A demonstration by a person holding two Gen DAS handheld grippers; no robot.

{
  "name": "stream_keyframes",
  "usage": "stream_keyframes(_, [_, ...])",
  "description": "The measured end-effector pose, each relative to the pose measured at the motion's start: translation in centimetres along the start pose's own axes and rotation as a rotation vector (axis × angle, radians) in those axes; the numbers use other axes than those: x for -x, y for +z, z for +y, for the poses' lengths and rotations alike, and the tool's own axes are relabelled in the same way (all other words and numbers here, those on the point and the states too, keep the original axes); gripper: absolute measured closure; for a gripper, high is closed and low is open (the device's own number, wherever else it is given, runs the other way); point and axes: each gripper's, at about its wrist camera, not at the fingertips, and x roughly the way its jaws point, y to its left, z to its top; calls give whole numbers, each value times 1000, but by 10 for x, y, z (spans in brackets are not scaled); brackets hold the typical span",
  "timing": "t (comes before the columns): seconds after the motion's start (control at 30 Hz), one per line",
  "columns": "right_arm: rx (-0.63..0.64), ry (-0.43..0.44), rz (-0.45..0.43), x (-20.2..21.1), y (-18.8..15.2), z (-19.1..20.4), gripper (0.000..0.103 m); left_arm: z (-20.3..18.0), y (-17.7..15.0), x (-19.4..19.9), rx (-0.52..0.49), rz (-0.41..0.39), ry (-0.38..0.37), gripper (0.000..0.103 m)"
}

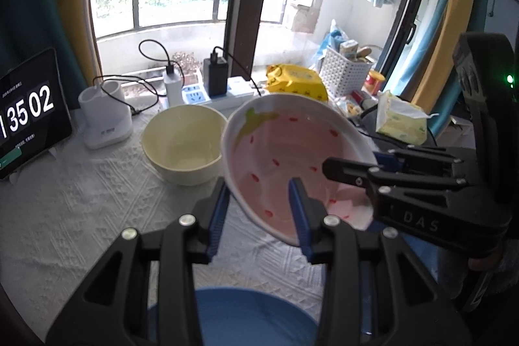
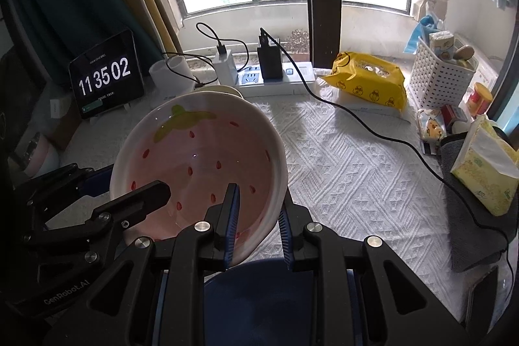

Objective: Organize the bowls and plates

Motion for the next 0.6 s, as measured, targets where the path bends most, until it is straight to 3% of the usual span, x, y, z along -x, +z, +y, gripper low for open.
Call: stream_keyframes(0.6, [-6, -32, -41, 43, -20, 1, 78, -29, -15, 28, -29, -21, -32, 64])
